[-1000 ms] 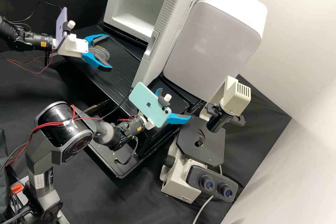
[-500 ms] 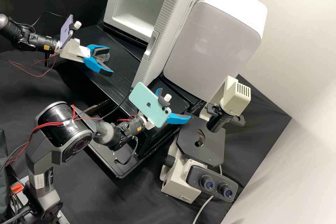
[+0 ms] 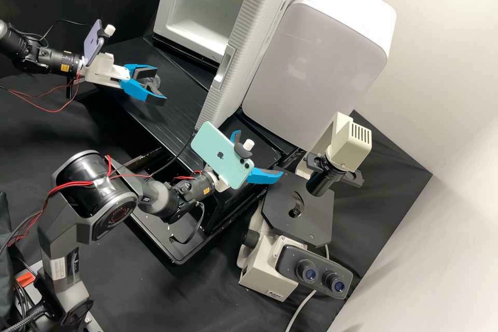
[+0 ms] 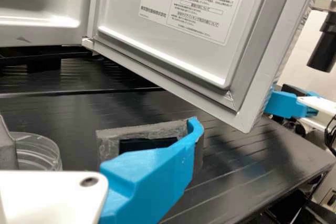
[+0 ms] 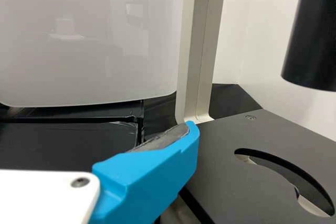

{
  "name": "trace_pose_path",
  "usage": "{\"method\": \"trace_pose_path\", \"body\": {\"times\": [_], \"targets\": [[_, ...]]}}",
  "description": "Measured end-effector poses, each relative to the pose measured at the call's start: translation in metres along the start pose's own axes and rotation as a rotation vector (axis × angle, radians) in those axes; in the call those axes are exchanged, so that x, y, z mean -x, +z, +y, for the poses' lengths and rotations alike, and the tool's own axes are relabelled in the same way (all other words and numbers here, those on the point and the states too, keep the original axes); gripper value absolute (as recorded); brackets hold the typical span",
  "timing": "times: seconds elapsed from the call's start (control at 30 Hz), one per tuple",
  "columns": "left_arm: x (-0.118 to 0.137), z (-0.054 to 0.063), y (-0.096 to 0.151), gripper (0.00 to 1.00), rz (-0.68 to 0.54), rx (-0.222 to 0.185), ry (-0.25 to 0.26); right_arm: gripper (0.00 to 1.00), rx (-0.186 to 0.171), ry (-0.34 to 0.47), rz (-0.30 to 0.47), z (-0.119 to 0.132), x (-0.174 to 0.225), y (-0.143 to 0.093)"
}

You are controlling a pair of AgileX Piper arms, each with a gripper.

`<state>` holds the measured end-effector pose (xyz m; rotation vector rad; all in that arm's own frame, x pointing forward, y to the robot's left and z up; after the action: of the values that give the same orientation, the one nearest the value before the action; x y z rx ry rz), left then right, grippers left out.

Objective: Place the petri dish in the incubator

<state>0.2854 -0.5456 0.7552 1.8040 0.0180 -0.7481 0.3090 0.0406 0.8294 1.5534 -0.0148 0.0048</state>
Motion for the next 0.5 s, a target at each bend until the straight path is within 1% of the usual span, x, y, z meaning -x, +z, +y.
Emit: {"method": "trace_pose_path", "body": {"times": [0.03, 0.1, 0.17, 0.23, 0.37, 0.5], "targets": [[0.0, 0.0, 0.0, 1.0, -0.001, 0.002, 0.001, 1.0, 0.0, 0.0, 0.0, 0.0, 0.0, 0.0], [0.0, 0.0, 0.0, 1.0, -0.004, 0.02, 0.003, 1.0, 0.0, 0.0, 0.0, 0.0, 0.0, 0.0], [0.0, 0.0, 0.001, 1.0, -0.008, 0.023, 0.004, 1.0, 0.0, 0.0, 0.0, 0.0, 0.0, 0.0], [0.0, -0.002, 0.002, 1.0, -0.011, 0.024, -0.004, 1.0, 0.0, 0.0, 0.0, 0.0, 0.0, 0.0], [0.0, -0.007, 0.008, 1.0, -0.029, 0.041, -0.005, 1.0, 0.0, 0.0, 0.0, 0.0, 0.0, 0.0], [0.001, -0.015, 0.017, 1.0, -0.057, 0.036, -0.031, 1.0, 0.0, 0.0, 0.0, 0.0, 0.0, 0.0]]}}
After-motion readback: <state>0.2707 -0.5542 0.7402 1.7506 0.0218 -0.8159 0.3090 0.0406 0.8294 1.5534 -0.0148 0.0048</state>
